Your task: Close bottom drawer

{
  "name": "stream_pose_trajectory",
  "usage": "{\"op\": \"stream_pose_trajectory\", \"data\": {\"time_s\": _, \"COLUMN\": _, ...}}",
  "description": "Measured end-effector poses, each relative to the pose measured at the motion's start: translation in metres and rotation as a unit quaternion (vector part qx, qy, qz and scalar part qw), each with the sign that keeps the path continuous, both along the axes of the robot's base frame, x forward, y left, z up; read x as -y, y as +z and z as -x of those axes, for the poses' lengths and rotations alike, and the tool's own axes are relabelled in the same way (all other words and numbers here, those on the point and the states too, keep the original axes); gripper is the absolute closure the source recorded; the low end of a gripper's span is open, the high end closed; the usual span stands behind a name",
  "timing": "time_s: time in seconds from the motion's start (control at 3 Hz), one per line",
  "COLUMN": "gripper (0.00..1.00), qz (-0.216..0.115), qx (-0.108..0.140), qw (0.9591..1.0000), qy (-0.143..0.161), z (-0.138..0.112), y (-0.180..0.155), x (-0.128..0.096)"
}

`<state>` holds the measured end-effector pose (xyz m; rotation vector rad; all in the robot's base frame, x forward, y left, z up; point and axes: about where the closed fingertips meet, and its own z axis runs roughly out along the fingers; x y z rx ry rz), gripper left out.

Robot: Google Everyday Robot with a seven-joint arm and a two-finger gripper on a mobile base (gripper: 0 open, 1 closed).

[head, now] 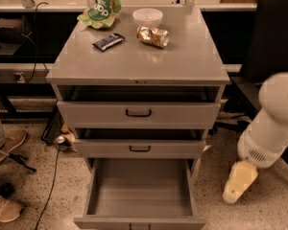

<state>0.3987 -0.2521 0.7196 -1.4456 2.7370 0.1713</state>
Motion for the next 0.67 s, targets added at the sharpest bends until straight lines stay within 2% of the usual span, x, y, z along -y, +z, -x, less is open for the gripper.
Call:
{"op": "stream_pose_trajectory", "data": {"time_s": 0.33, "gripper": 0.00, "qz": -0.032, "qx": -0.003, "qw": 0.9985, "qy": -0.045, "z": 0.007, "y": -0.068, "x": 0.000}}
{"op": "stream_pose_trajectory", "data": {"time_s": 0.67, "gripper": 0.00, "qz": -0.038, "qx": 0.017, "qw": 0.9979, "qy": -0.050, "z": -0.004, "y": -0.075, "x": -0.001}}
